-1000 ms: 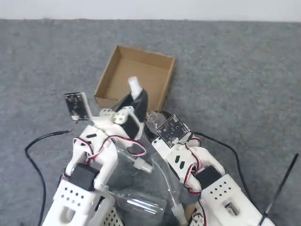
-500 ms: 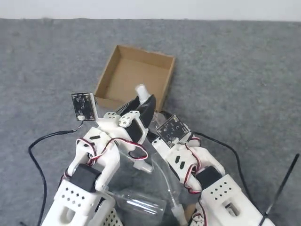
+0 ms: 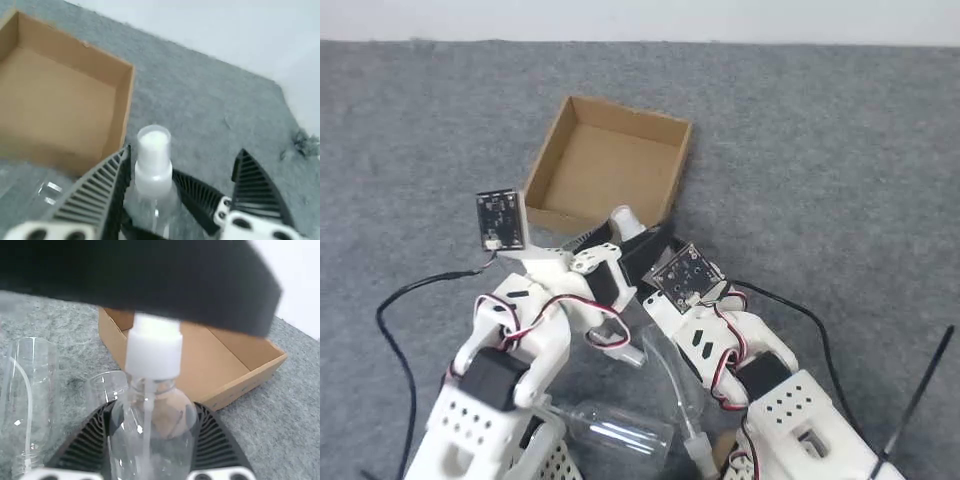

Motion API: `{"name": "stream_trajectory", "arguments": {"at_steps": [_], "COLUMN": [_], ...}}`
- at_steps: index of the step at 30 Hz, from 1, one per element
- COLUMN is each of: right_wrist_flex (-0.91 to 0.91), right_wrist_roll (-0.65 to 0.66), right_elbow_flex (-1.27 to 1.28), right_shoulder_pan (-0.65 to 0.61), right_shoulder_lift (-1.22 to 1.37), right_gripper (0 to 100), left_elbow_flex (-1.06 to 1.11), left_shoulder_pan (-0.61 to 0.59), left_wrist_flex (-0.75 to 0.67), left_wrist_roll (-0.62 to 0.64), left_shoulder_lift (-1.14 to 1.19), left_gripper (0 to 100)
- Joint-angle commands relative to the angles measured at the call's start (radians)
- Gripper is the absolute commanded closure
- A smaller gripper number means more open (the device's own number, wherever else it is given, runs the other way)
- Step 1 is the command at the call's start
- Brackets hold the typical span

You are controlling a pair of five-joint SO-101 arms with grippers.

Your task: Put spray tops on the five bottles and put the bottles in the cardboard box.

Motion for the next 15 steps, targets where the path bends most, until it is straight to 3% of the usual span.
{"name": "stream_trajectory", "arguments": {"at_steps": [1,5,15], "right_wrist_flex": [-0.019,-0.019,-0.019], "right_wrist_roll": [-0.003,-0.003,-0.003], "right_elbow_flex": [-0.012,-0.012,-0.012], "right_shoulder_pan": [0.019,0.019,0.019], "right_shoulder_lift": [-0.033,-0.033,-0.033], "right_gripper": [99.1,99.1,99.1], "left_elbow_flex": [-0.131,-0.150,-0.186], "left_shoulder_pan": [-0.003,-0.051,-0.143], "left_wrist_flex": [0.103,0.103,0.104], "left_wrist_roll": [-0.003,0.064,0.100], "left_shoulder_lift": [-0.018,-0.018,-0.018], "left_gripper": [68,68,67]}}
